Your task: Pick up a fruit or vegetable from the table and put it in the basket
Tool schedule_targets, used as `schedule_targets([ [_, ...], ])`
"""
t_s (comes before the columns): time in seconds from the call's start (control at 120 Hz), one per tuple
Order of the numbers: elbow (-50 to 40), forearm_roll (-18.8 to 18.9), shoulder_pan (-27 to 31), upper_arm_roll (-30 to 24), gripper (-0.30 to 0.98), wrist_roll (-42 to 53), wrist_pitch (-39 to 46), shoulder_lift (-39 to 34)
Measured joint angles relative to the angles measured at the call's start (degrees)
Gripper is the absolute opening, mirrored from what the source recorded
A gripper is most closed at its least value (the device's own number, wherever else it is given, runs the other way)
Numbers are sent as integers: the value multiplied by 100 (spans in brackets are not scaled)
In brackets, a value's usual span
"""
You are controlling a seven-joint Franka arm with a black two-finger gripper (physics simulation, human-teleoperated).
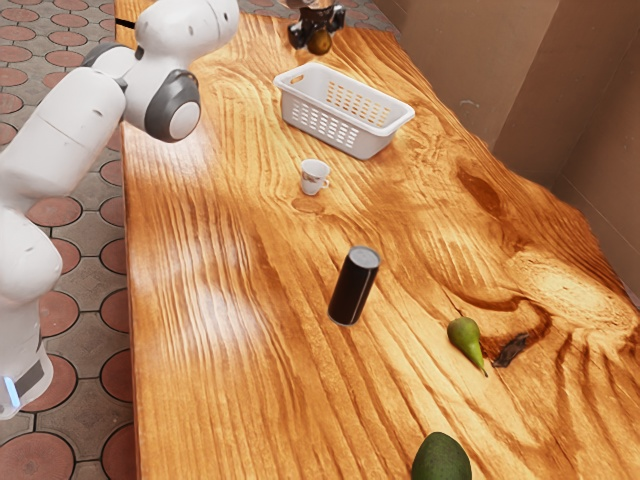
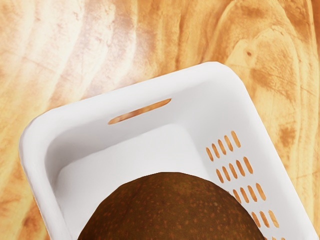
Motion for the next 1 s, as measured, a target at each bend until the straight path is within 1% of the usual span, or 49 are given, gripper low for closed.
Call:
schedule_targets([
  [0.1,-4,10,7,21,21,116,206,9],
  [0.183,-8,38,9,178,22,252,381,16],
  [0.283,-9,324,10,265,22,470,628,30],
  [0.367,-19,486,5,470,23,677,865,50],
  [0.617,-33,648,-19,517,23,1206,1373,62],
  [0.633,-34,653,-20,518,24,1234,1402,62],
  [0.658,-40,679,-23,520,31,1280,1473,65],
  [0.708,-58,800,-30,518,42,1386,1643,73],
  [0.783,-82,936,-33,506,53,1534,1839,87],
  [0.875,-97,1020,-50,483,60,1689,2003,96],
  [1.0,-107,1060,-66,472,65,1862,2135,97],
])
